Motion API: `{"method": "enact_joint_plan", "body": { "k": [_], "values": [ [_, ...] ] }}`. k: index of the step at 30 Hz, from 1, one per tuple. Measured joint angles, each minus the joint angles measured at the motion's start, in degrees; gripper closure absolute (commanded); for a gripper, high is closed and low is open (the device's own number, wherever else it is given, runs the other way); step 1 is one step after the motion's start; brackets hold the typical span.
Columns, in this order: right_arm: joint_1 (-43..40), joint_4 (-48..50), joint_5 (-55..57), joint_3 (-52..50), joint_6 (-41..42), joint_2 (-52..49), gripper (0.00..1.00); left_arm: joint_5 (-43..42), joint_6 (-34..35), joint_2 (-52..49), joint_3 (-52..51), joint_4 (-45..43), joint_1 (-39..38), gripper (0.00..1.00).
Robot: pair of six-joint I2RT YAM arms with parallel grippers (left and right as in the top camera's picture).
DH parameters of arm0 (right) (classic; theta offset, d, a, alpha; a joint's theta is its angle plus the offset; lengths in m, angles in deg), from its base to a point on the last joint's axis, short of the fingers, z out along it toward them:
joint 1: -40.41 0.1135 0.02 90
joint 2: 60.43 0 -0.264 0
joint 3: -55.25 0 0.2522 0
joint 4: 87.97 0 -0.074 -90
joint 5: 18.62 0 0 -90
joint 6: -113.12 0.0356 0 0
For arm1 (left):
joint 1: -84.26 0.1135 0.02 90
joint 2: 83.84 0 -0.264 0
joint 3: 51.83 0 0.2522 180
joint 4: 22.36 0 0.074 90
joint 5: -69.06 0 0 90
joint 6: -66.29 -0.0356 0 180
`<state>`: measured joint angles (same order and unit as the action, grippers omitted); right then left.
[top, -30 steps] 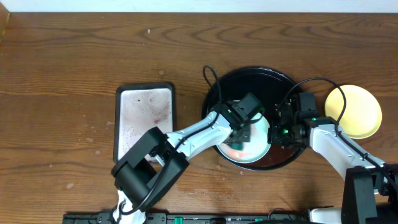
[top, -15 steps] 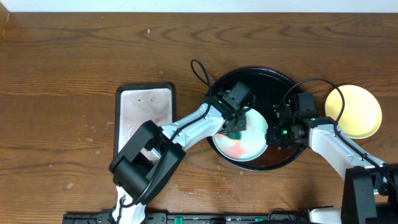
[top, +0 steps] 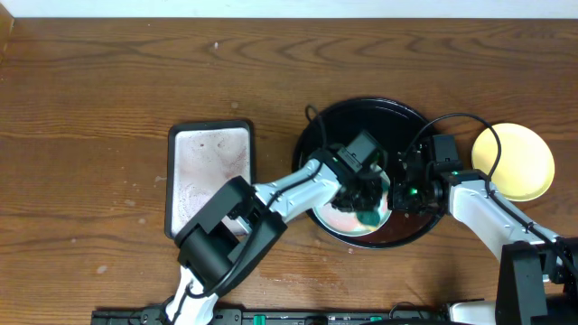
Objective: Clean dirty plates on tray and stack at the side
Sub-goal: 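Scrub the pale green plate with the sponge, right gripper holding its rim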
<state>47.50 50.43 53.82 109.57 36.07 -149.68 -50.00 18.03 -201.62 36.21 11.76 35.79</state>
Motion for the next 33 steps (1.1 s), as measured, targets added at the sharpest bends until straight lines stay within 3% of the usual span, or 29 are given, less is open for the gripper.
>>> {"method": "enact_joint_plan", "body": {
  "k": [12, 22, 28, 33],
  "values": [
    [0.0, -0.09, 0.2, 0.0, 0.0, 0.02, 0.99, 1.57, -3.61, 0.55, 1.95, 14.03, 1.51, 0.93],
    [0.02, -0.2, 0.07, 0.0, 0.0, 0.0, 0.99, 26.18, -4.0, 1.38, 6.58, 27.47, 4.33, 0.93],
    [0.35, 0.35, -1.99, 0.0, 0.04, 0.0, 0.99, 37.16, -4.07, 1.38, 7.82, 25.05, 4.35, 0.93],
    [0.28, 0.28, -1.46, 0.02, 0.07, 0.02, 0.99, 33.35, -4.07, 0.96, 7.58, 18.03, 4.96, 0.92]
  ]
}}
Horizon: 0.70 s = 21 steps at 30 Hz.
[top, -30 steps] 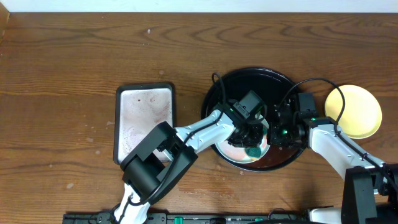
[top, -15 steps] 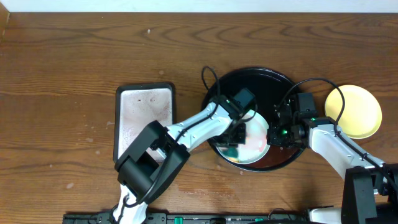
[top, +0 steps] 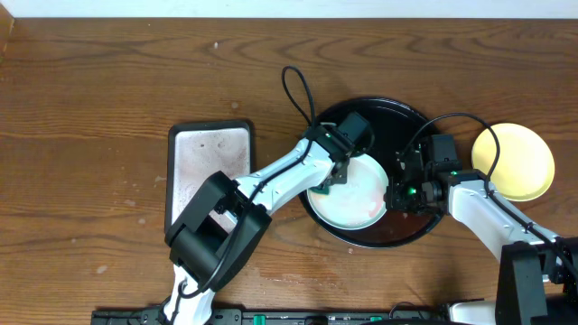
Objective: Clean dirty plates on tray and stack at the side
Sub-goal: 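Scrub the pale green plate with the sponge, right gripper holding its rim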
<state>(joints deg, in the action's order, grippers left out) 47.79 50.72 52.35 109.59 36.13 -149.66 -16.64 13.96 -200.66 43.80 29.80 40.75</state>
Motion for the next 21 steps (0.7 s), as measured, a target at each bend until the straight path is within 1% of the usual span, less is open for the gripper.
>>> {"method": "enact_joint_plan", "body": {
  "k": [4, 6, 12, 14, 16, 21],
  "values": [
    [0.0, -0.09, 0.66, 0.17, 0.0, 0.0, 0.99, -8.44, 0.0, -1.33, -0.22, -5.99, 0.37, 0.92],
    [0.0, -0.09, 1.29, 0.2, 0.0, 0.0, 0.99, -11.72, 0.0, -2.03, -0.22, -7.3, 0.24, 0.93],
    [-0.42, -0.15, 3.76, 0.24, -0.07, 0.04, 0.99, -18.25, -0.02, -2.4, -0.2, -6.38, -0.74, 0.92],
    [-0.39, -0.15, 3.87, 0.24, -0.07, 0.04, 0.99, -21.9, -0.46, -2.47, -0.2, -5.64, -1.84, 0.93],
    [-0.39, -0.15, 3.91, 0.24, -0.07, 0.04, 0.99, -27.34, -1.75, -2.95, -0.2, -5.33, -4.61, 0.94],
    [-0.42, -0.15, 4.09, 0.24, -0.07, 0.04, 0.99, -31.23, -3.69, -3.39, -0.2, -5.46, -7.23, 0.92]
  ]
}}
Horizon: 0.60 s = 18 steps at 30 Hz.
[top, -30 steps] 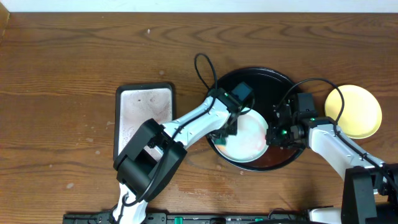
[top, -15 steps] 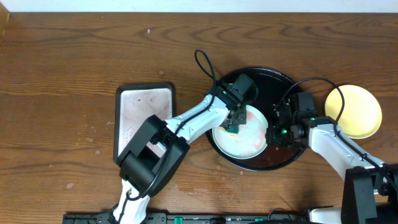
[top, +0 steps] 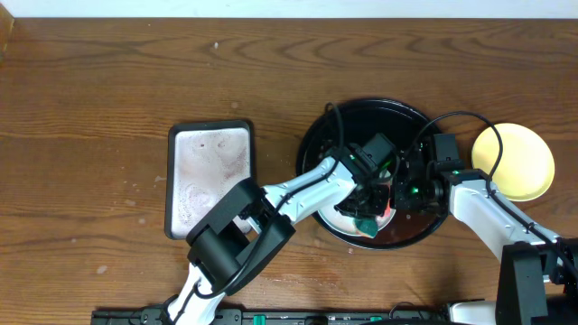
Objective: Clean dirty plates on tray and stack at the side
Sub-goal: 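Scrub the pale green plate with the sponge, right gripper holding its rim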
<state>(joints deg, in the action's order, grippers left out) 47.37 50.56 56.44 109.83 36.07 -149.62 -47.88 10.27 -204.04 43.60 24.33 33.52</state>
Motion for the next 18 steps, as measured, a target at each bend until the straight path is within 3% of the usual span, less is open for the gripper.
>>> {"method": "enact_joint_plan", "body": {
  "k": [11, 18],
  "values": [
    [0.0, 0.0, 0.0, 0.02, 0.0, 0.0, 0.99, 0.13, -1.77, -0.11, 0.04, 3.23, 1.81, 0.93],
    [0.02, -0.07, 0.0, 0.02, 0.0, 0.0, 0.99, 14.03, -1.11, 0.94, 2.08, 13.55, 5.62, 0.93]
  ]
}}
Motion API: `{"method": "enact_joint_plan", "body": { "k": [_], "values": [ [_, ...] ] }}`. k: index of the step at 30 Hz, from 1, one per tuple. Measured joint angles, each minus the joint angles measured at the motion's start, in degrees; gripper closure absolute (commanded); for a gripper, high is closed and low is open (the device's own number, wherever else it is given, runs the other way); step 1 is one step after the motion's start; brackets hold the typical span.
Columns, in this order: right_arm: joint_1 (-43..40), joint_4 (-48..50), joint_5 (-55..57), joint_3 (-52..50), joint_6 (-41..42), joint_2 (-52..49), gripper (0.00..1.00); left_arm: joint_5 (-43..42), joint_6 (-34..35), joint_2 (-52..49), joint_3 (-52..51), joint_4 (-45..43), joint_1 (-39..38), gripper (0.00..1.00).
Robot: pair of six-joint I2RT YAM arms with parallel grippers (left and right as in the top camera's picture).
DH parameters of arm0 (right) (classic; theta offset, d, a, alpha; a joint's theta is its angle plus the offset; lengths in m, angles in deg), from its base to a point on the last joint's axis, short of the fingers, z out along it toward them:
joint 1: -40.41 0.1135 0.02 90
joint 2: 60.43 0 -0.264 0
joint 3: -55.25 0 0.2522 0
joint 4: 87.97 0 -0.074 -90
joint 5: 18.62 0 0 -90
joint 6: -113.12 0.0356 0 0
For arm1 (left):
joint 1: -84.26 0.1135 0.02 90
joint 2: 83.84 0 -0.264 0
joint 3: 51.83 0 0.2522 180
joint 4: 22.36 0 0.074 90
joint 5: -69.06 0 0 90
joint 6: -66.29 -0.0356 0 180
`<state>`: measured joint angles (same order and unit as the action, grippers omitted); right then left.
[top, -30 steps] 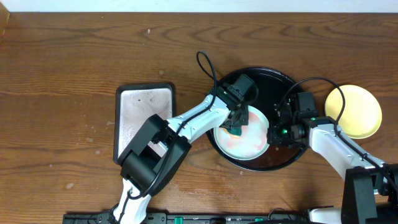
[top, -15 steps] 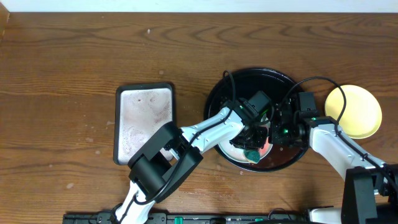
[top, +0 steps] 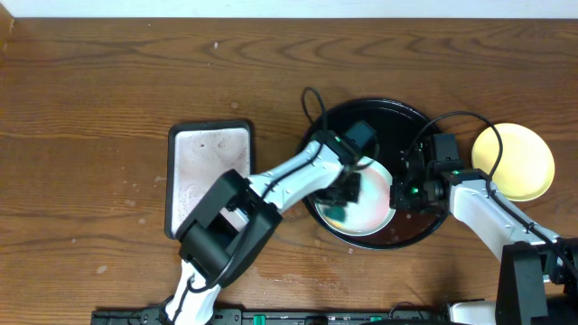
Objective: Clean dirty plates on tray and stack at the side
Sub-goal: 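Scrub the pale green plate with the sponge, right gripper holding its rim, then return the sponge with the left gripper to the sink tray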
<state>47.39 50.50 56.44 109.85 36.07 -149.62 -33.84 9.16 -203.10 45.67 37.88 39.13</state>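
Note:
A white plate (top: pixel 372 194) lies in the round black tray (top: pixel 370 116). My left gripper (top: pixel 341 200) is over the plate's left part, shut on a green sponge (top: pixel 333 213) that presses on the plate. At the plate's right rim, my right gripper (top: pixel 397 192) appears shut on the edge, holding the plate in place. A yellow plate (top: pixel 517 161) lies on the table to the right of the tray.
A black rectangular tray (top: pixel 210 177) with a whitish, soapy-looking inside lies left of the round tray. The left arm stretches from the front edge across the table to the plate. The right arm comes in from the front right.
My left gripper and the sponge have moved from the plate's lower right part to its left part. The right gripper and the plate stay where they were.
The sponge was first on the plate's lower middle, then my left gripper was at the upper left rim, then at the lower right, and now at the left. Throughout, the right gripper stayed at the plate's right rim and the yellow plate lay still.

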Motion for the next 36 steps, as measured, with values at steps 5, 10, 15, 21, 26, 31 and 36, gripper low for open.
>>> {"method": "enact_joint_plan", "body": {
  "k": [5, 10, 15, 21, 26, 31, 36],
  "values": [
    [0.0, -0.13, -0.46, -0.02, 0.0, 0.0, 0.99, 9.11, 0.35, 3.52, 0.13, 2.58, 1.01, 0.92],
    [0.0, -0.15, -0.52, -0.02, 0.0, 0.0, 0.99, 13.46, 0.33, 12.74, 0.13, 4.7, 1.51, 0.93],
    [0.0, -0.13, -0.5, -0.02, 0.0, 0.0, 0.99, 15.13, 0.13, 22.97, 0.31, 10.84, 4.94, 0.93],
    [0.0, 0.81, -0.5, -0.09, -0.09, 0.0, 0.99, 20.04, -0.61, 29.24, 0.39, 19.17, 16.94, 0.92],
    [0.0, 2.08, -0.46, -0.2, -0.42, 0.0, 0.99, 22.25, -2.58, 29.42, -2.75, 16.15, 26.62, 0.92],
    [0.79, -1.4, 0.55, -0.22, -0.52, 2.8, 0.99, 20.92, -4.11, 29.05, -12.92, 11.13, 32.94, 0.76],
    [5.16, -7.1, 8.9, -0.17, -0.24, 14.64, 0.99, 17.77, -5.95, 28.63, -15.78, 10.23, 36.72, 0.63]
  ]
}}
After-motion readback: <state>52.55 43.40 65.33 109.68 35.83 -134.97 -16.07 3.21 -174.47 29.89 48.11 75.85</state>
